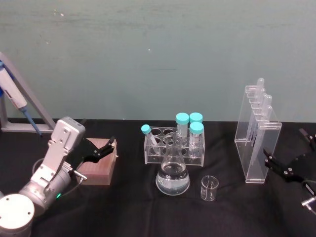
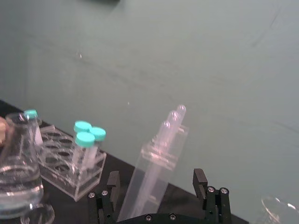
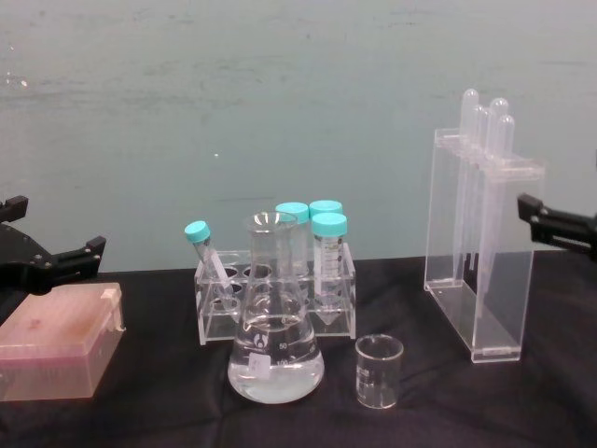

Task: Place the experimental apparatus aside using one hand.

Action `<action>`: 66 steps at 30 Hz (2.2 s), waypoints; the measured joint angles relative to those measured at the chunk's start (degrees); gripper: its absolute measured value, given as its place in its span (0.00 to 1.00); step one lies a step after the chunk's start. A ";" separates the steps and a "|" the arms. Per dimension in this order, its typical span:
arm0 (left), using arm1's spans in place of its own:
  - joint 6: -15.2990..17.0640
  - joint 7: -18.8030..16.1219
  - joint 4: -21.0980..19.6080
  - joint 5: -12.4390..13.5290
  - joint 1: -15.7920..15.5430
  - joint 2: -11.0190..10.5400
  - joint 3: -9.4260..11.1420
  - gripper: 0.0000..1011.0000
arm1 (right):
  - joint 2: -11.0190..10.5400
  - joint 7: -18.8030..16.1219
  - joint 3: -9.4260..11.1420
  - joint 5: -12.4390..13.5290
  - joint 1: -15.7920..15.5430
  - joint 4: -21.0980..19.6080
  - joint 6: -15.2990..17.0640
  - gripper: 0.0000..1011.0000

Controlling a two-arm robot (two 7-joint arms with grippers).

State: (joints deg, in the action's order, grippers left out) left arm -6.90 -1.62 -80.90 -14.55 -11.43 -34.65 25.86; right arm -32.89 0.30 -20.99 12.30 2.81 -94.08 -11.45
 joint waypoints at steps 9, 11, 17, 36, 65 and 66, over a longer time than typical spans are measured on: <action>0.00 0.00 0.00 0.00 0.00 0.00 0.00 0.99 | 3.56 0.80 0.90 -1.30 -0.01 -0.55 -2.82 0.99; 0.00 0.00 0.00 0.00 0.00 0.00 0.00 0.99 | 4.54 1.06 1.04 -1.47 0.23 -0.55 -2.79 0.99; 0.00 0.00 0.00 0.00 0.00 0.00 0.00 0.99 | 7.94 1.67 1.15 -1.49 1.33 -0.49 -1.62 0.99; 0.00 0.00 0.00 0.00 0.00 0.00 0.00 0.99 | 17.15 7.09 2.38 -5.78 2.97 1.23 1.20 0.99; 0.00 0.00 0.00 0.00 0.00 0.00 0.00 0.99 | 22.21 4.80 6.70 -6.16 3.28 4.19 7.70 0.99; -0.01 0.00 0.00 0.00 0.00 0.00 0.00 0.99 | 22.48 4.62 6.90 -6.22 3.40 4.42 7.91 0.99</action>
State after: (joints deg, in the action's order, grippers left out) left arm -6.91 -1.62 -80.90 -14.55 -11.43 -34.65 25.86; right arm -10.41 4.92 -14.09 6.08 6.21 -89.66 -3.54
